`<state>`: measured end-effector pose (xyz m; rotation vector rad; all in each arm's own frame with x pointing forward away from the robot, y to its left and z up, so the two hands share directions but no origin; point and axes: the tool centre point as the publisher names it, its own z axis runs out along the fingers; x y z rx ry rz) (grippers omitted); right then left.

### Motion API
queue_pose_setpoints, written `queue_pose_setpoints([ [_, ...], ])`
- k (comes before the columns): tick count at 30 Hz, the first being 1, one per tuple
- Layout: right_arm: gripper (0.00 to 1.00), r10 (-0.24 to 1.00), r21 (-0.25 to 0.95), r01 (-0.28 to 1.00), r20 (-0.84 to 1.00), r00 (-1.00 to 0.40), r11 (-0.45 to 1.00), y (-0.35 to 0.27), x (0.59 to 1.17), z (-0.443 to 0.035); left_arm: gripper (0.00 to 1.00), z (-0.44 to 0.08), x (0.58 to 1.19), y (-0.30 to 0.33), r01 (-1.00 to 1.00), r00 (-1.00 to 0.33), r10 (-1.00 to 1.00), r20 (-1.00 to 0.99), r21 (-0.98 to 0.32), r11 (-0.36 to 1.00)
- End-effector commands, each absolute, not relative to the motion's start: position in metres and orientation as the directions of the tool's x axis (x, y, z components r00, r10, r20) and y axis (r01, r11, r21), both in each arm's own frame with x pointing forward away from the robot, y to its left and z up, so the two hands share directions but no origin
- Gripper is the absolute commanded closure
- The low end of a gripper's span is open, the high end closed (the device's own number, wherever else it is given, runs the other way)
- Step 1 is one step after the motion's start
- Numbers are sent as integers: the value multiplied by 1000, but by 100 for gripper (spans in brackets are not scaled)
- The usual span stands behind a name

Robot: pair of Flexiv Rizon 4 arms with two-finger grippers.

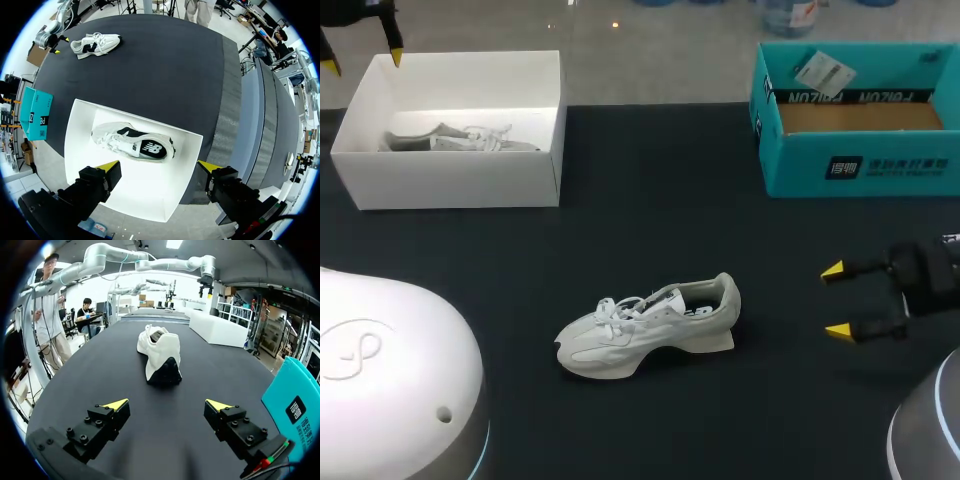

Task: Take the shoe out of the shoebox, open the shoe tongue, remove and reinsert the insole, then place the shoe into the shoebox

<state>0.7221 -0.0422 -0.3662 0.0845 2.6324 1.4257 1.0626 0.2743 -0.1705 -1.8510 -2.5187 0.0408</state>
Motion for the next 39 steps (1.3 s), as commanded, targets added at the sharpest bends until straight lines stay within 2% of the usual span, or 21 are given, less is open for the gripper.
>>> queue_pose_setpoints([
  [1, 0, 115, 834, -17, -96, -989, 552, -41, 726, -367, 0, -170, 1063, 275, 954, -298, 954, 0, -31, 298],
  [29, 0, 115, 834, -17, -96, -989, 552, -41, 726, -367, 0, -170, 1063, 275, 954, -298, 954, 0, -31, 298],
  [39, 0, 19, 842, -55, -77, -997, 537, -3, 755, -385, 0, -170, 1063, 275, 954, -298, 954, 0, -31, 298],
])
